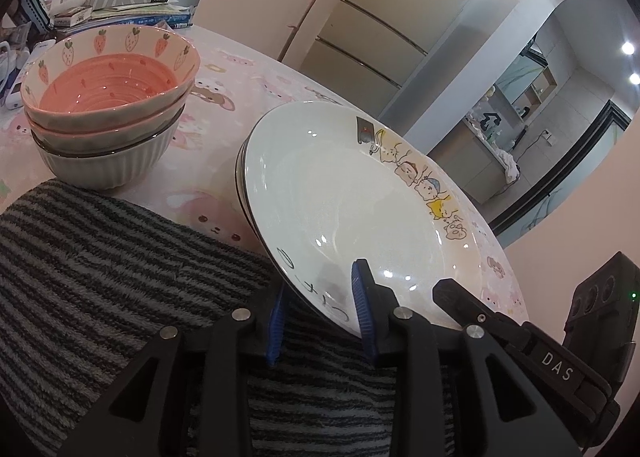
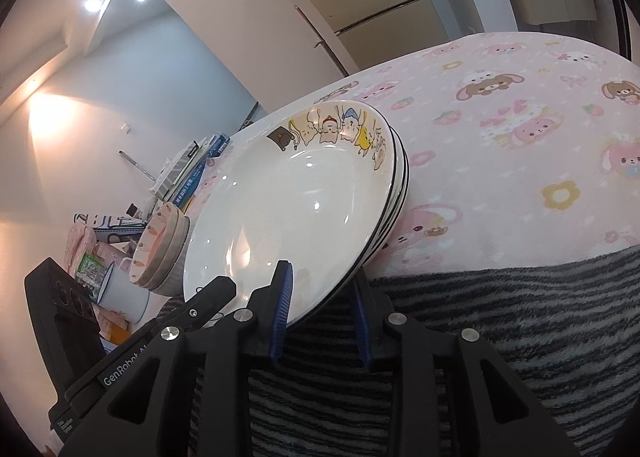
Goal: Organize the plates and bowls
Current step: 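Lower the cartoon plate onto the plate stack and hold it with both grippers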
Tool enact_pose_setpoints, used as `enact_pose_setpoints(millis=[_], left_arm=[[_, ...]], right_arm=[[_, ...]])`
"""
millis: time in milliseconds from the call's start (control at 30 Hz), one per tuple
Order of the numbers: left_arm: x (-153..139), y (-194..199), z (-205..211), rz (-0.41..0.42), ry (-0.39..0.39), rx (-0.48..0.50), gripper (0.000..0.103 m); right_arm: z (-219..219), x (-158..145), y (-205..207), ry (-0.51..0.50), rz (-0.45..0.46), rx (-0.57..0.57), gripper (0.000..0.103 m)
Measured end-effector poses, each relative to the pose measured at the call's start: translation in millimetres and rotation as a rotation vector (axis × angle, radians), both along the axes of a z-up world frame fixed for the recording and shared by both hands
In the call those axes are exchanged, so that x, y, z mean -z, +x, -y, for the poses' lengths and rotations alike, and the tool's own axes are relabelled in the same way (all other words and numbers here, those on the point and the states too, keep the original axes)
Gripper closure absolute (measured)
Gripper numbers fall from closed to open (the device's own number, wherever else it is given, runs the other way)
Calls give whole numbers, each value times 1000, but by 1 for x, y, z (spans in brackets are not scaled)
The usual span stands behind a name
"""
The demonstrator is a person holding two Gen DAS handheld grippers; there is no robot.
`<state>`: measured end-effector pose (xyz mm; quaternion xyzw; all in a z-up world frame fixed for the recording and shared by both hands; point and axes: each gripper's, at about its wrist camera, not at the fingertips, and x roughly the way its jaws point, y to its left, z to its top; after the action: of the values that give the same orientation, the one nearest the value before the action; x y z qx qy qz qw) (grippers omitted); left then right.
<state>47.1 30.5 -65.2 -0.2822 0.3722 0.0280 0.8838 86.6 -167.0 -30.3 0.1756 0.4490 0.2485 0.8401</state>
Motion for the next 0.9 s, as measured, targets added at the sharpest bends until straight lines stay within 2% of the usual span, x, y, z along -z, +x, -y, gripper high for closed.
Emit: enact_pose_setpoints(millis=[167, 333, 567, 633, 900], left_arm=[[0, 11, 1, -57, 14, 13, 74], [-3, 16, 2, -80, 19, 8, 73], [1, 17, -4, -63, -24, -1, 72], [1, 16, -5, -53, -36, 2, 67], [1, 14, -7, -43, -51, 6, 66]], right_arm=[[-4, 2, 7, -32, -23, 11, 72], [-4, 5, 12, -19, -61, 16, 72], [-2, 8, 16, 15, -92, 13, 69], [-1, 10, 18, 35, -108, 16, 68], [-2, 9, 18, 45, -111, 14, 68]])
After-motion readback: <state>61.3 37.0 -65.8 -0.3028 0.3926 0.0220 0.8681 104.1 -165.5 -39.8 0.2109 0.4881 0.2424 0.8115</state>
